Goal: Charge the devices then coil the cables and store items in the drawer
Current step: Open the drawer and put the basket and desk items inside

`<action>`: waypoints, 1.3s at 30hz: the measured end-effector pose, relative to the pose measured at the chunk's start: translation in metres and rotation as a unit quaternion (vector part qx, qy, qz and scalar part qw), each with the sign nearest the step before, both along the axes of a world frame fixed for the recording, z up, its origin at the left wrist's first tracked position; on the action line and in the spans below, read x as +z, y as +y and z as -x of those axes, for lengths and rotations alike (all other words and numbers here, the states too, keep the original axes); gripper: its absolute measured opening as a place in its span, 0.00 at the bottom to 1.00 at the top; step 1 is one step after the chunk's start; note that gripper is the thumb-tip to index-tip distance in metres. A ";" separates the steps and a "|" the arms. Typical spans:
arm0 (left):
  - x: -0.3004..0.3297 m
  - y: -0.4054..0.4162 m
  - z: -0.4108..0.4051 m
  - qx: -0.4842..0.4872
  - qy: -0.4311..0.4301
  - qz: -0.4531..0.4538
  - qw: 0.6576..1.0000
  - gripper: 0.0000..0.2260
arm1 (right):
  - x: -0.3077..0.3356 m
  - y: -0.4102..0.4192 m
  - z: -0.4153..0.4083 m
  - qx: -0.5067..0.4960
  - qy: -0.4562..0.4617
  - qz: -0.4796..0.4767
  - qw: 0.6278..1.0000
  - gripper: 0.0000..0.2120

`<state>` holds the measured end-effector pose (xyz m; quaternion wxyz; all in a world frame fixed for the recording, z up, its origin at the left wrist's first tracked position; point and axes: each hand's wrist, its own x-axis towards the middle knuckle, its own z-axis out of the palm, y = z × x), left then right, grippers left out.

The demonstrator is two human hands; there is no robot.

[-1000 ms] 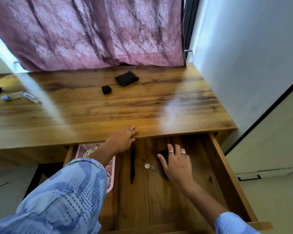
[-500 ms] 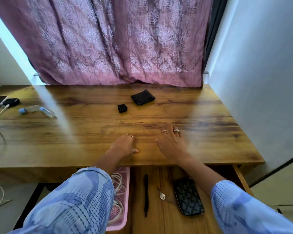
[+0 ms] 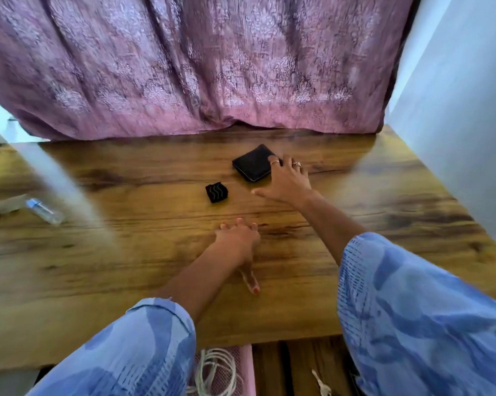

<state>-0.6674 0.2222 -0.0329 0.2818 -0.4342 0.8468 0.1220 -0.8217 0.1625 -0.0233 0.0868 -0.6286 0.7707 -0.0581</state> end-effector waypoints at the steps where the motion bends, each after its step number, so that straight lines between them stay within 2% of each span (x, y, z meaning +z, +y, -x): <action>1: -0.001 -0.001 0.001 -0.014 -0.001 0.004 1.000 0.65 | -0.002 -0.009 0.000 -0.001 -0.003 -0.007 1.000 0.50; 5: -0.003 -0.002 -0.002 -0.063 0.000 0.020 0.998 0.64 | -0.008 -0.034 0.000 -0.025 -0.055 -0.033 0.998 0.56; 9: -0.002 -0.001 -0.001 -0.084 0.000 0.017 0.996 0.62 | -0.016 -0.046 0.000 -0.042 -0.084 -0.050 0.994 0.58; 20: 0.005 0.000 0.001 -0.090 -0.001 0.004 0.996 0.61 | -0.021 -0.038 -0.007 -0.068 -0.110 0.001 0.992 0.47; 25: 0.006 0.000 0.001 -0.075 -0.009 0.002 0.997 0.63 | -0.018 -0.012 -0.001 -0.085 -0.181 0.029 0.979 0.40; 30: 0.012 0.006 0.001 -0.042 -0.022 0.007 0.999 0.62 | -0.009 0.040 0.012 -0.095 -0.189 0.032 0.977 0.38; 34: 0.022 0.022 -0.001 -0.034 -0.013 0.026 0.999 0.53 | 0.003 0.100 0.021 -0.106 -0.183 0.035 0.977 0.38; 37: 0.026 0.040 -0.001 -0.050 0.016 0.058 0.997 0.33 | 0.013 0.150 0.025 -0.103 -0.179 0.045 0.977 0.37; 39: 0.027 0.055 -0.003 -0.074 0.032 0.084 0.993 0.22 | 0.021 0.183 0.028 -0.096 -0.170 0.049 0.980 0.36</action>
